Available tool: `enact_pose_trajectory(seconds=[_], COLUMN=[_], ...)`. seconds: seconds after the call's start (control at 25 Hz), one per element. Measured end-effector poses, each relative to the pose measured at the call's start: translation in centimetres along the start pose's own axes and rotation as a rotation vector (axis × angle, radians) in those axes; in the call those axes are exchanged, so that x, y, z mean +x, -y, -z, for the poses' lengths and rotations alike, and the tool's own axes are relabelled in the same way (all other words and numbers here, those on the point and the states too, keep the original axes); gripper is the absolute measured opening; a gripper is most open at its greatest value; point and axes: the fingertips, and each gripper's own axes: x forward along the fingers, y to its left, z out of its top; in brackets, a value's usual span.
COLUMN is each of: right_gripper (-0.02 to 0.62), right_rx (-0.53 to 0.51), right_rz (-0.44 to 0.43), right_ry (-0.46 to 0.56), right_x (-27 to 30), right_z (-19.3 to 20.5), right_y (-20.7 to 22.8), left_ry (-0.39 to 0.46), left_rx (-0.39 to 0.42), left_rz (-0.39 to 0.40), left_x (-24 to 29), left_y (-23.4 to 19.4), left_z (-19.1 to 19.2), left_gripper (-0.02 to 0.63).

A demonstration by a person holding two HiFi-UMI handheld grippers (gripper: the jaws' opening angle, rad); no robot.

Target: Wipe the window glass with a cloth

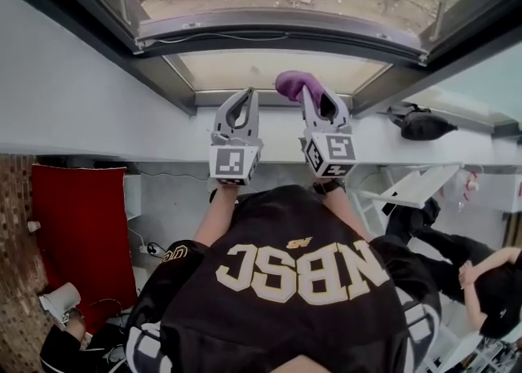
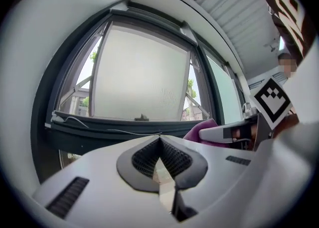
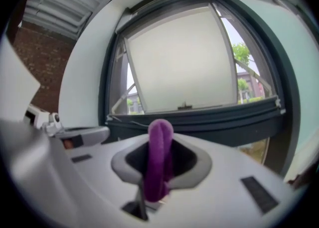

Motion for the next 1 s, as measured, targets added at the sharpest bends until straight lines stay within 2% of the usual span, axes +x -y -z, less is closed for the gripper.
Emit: enact_pose_trajectory(seconds=[0.08, 0.24, 0.6, 1.0], right_gripper=[0.083, 0.083, 0.083, 0.083], right_rx=[-0.005, 0.006, 0.038, 0.003], right_rz=[0.001, -0.005, 0.035, 0.013], right_ry=[-0.018, -0.012, -0.021, -0.020], right_x=[0.1, 0.1, -0.1, 0.6], right_z=[0.2, 0.1, 1.0, 0.9], right_y=[-0.2, -0.6, 0.8, -0.1], left_ry=[-0.005, -0.027, -0.041, -0.033], left_rx=[-0.019, -0.008, -0.022, -0.026], left_rz=[-0.001, 0.014, 0.037, 0.034], left_x=[0.3, 1.0, 1.4, 1.5], left_y=[0.1, 0.4, 1.0, 0.4], left_z=[0.6, 0.9, 1.6, 1.3], left_gripper=[0.017, 0.017, 0.017, 0.017])
